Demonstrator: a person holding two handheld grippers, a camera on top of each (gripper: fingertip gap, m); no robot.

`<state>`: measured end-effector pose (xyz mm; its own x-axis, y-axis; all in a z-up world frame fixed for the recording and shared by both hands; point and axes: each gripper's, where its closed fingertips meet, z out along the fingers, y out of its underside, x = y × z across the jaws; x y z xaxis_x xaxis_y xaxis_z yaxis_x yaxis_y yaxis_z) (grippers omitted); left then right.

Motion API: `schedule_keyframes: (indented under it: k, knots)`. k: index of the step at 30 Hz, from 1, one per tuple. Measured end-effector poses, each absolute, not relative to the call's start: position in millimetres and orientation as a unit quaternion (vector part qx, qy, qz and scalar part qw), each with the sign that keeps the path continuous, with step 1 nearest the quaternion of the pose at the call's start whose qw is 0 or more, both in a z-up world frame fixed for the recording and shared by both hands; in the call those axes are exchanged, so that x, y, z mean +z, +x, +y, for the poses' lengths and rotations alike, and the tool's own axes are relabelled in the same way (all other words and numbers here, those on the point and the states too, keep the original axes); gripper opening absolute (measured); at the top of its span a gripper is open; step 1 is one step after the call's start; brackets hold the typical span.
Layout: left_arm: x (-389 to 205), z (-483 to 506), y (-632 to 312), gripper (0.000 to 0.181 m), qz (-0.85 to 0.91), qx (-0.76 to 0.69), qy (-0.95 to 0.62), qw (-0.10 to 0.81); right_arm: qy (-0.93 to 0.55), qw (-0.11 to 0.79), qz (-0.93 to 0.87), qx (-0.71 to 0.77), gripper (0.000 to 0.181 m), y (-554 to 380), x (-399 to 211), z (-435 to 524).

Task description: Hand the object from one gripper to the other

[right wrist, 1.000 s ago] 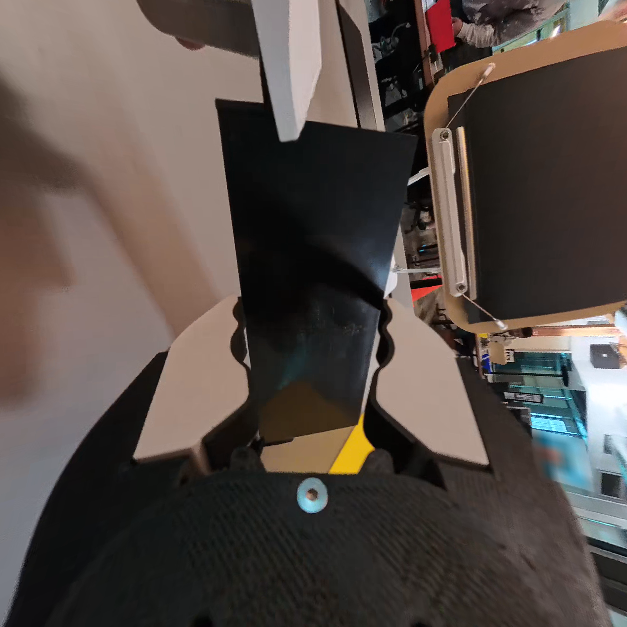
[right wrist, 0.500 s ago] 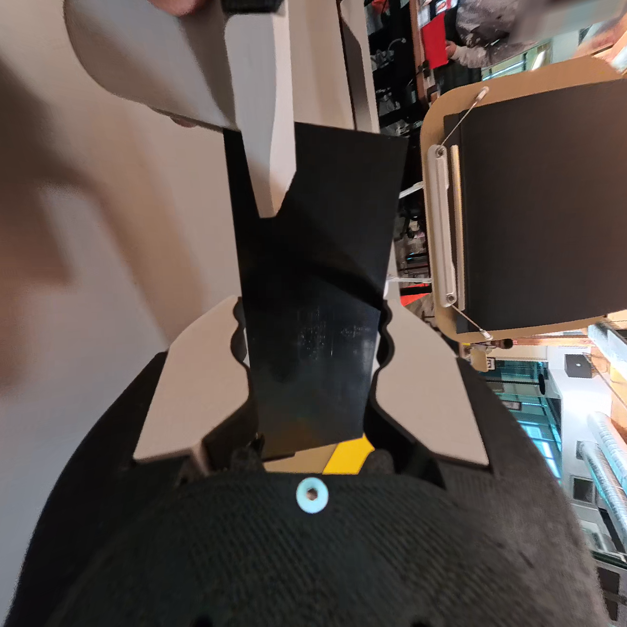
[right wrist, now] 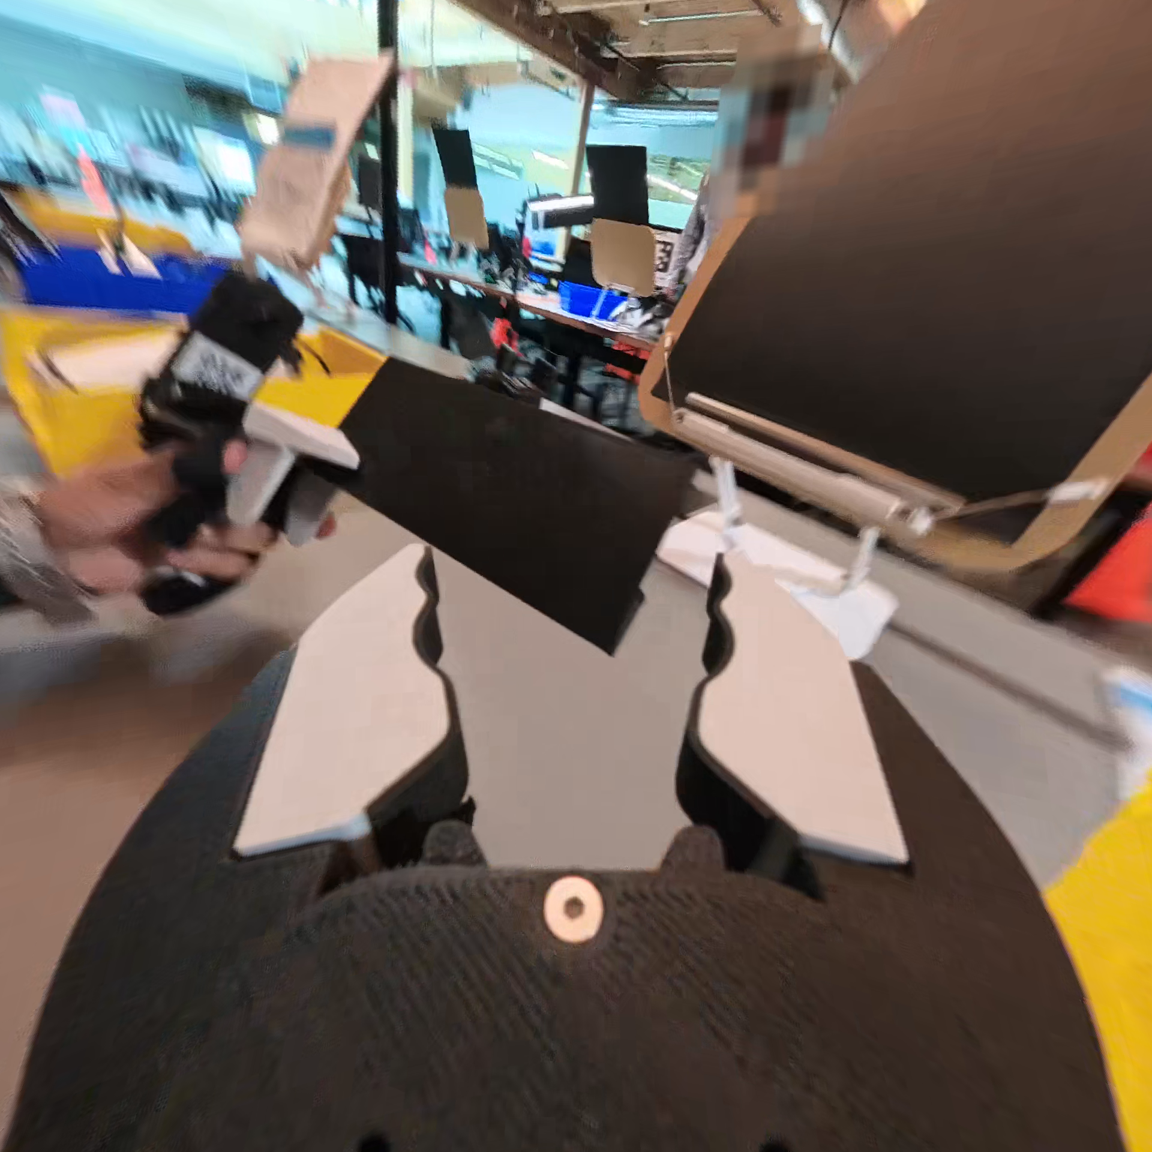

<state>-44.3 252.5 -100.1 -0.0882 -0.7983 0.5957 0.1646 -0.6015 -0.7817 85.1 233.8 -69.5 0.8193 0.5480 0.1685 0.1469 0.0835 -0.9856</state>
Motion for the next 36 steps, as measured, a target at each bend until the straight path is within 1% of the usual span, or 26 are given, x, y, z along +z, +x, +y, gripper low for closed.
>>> schedule_keyframes:
  k: [1, 3, 6, 9, 11, 12, 13, 14, 18, 19, 21, 22, 23, 27, 31, 33, 35, 36]
  knots:
    - [-98, 250, -47, 0.003, 0.288, -0.683, -0.569, 0.356, -0.668, 0.679, -0.233, 0.197, 0.081, 90, -70, 235]
    - [-95, 248, -50, 0.003, 0.308, -0.675, -0.563, 0.365, -0.672, 0.639, -0.209, 0.311, 0.059, 88, -72, 231]
    - [-93, 244, -52, 0.003, 0.322, -0.675, -0.553, 0.366, -0.665, 0.583, -0.182, 0.429, 0.049, 84, -73, 226]
    - [-91, 238, -50, 0.003, 0.332, -0.689, -0.539, 0.354, -0.667, 0.544, -0.175, 0.477, 0.047, 79, -79, 224]
    - [-92, 234, -47, 0.003, 0.341, -0.69, -0.534, 0.349, -0.668, 0.515, -0.183, 0.505, 0.038, 71, -83, 219]
    - [-92, 231, -46, 0.003, 0.347, -0.692, -0.532, 0.343, -0.666, 0.5, -0.185, 0.522, 0.029, 67, -84, 216]
    - [-93, 229, -44, 0.003, 0.351, -0.692, -0.532, 0.339, -0.659, 0.489, -0.187, 0.539, 0.013, 64, -83, 213]
    - [-93, 229, -44, 0.003, 0.351, -0.691, -0.532, 0.34, -0.652, 0.482, -0.189, 0.554, 0.003, 63, -82, 210]
    - [-91, 234, -45, 0.004, 0.326, -0.703, -0.528, 0.347, -0.648, 0.473, -0.197, 0.564, 0.002, 60, -80, 206]
    - [-91, 237, -45, 0.008, 0.321, -0.7, -0.528, 0.359, -0.648, 0.477, -0.199, 0.559, 0.001, 59, -78, 206]
    - [-89, 245, -47, 0.042, 0.299, -0.694, -0.53, 0.385, -0.638, 0.492, -0.189, 0.561, 0.001, 62, -68, 206]
    - [-89, 249, -49, 0.05, 0.287, -0.694, -0.533, 0.391, -0.629, 0.503, -0.178, 0.565, 0.001, 67, -60, 206]
    - [-88, 251, -51, 0.05, 0.281, -0.695, -0.535, 0.39, -0.62, 0.517, -0.166, 0.567, 0.001, 74, -50, 207]
    - [-93, 250, -50, 0.045, 0.278, -0.702, -0.544, 0.367, -0.602, 0.61, -0.124, 0.5, 0.002, 129, 1, 207]
    - [-97, 249, -44, 0.045, 0.28, -0.698, -0.551, 0.362, -0.618, 0.707, -0.086, 0.333, 0.001, 218, 43, 197]
    - [-100, 246, -41, 0.044, 0.288, -0.694, -0.555, 0.358, -0.648, 0.735, -0.046, 0.196, 0.001, 277, 41, 195]
    - [-102, 241, -37, 0.039, 0.301, -0.691, -0.554, 0.353, -0.672, 0.738, 0.013, 0.056, 0.001, 342, 23, 190]
    - [-103, 239, -35, 0.039, 0.307, -0.689, -0.555, 0.351, -0.676, 0.735, 0.048, 0.016, 0.001, 369, 12, 185]
